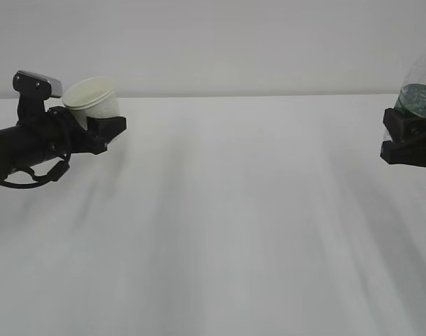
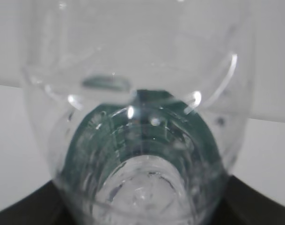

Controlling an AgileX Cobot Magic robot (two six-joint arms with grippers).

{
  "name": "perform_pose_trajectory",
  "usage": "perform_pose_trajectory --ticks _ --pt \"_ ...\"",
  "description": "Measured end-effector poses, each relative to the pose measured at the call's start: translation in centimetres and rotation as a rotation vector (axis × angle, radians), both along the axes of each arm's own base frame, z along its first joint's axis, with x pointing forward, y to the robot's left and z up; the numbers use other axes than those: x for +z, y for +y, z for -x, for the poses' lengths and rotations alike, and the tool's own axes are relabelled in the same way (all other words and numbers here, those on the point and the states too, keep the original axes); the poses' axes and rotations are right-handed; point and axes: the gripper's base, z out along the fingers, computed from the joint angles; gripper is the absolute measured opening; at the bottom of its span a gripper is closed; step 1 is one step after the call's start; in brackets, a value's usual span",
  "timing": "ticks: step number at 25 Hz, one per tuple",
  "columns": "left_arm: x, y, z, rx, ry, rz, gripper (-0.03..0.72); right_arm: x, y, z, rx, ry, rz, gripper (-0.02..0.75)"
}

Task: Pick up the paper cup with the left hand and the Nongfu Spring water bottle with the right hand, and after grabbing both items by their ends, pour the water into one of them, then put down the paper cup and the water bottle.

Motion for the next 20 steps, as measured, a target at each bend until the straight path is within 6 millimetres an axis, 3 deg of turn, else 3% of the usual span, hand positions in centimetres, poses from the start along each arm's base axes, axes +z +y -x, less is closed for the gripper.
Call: perform_pose_trajectory --ticks 13,20 --pt "0.0 2.8 -0.7 0.128 -0.016 0.010 0.448 0.0 0.0 0.0 -0.001 0.000 -0.004 0.423" --pt "-3.0 3.1 -0.8 0.171 0.058 0.023 0.447 0.0 0.1 0.0 0.013 0.001 -0.007 0.421"
